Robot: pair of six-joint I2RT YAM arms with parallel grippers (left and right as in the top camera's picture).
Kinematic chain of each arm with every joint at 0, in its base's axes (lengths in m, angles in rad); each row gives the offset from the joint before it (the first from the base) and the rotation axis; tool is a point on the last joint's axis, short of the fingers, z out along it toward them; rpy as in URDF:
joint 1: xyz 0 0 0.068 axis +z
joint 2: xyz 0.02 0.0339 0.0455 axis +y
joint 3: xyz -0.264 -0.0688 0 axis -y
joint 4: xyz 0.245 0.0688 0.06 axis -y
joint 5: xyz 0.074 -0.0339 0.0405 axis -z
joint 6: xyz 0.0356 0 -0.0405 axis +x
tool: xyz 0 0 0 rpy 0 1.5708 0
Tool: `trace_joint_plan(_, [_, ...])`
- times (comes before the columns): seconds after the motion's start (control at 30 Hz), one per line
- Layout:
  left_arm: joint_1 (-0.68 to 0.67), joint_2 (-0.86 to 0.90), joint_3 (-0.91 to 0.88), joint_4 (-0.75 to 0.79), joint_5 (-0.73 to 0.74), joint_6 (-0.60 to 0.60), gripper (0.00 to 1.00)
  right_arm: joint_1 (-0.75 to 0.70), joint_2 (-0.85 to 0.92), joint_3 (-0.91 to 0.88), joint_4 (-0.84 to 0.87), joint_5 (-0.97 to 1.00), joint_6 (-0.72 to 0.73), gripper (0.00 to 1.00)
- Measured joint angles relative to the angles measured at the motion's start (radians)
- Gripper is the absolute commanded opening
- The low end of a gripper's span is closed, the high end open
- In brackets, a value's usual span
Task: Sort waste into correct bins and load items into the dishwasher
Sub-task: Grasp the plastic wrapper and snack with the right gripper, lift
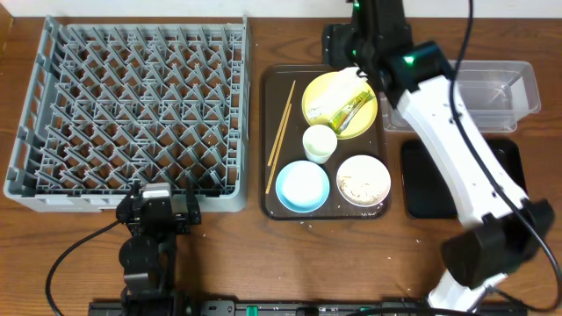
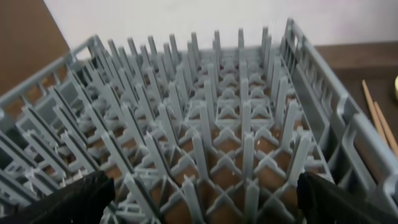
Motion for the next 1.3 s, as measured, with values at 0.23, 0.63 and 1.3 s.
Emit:
trace_joint_plan(0.23, [0.0, 0.0, 0.0, -0.123, 0.0, 0.0, 0.97, 0.0, 0.162, 0.005, -0.066, 0.011, 0.064, 0.99])
trace_joint_plan(0.63, [0.0, 0.0, 0.002, -0.174, 0.0, 0.0, 0.97, 0.0, 0.266, 0.005, -0.087, 0.014, 0.089, 0.88])
trace_joint_plan(1.3, [0.0, -0.002, 0.019, -0.26, 0.003, 0.0, 0.97, 0.0, 0.331, 0.005, -0.162, 0.153, 0.177, 0.95])
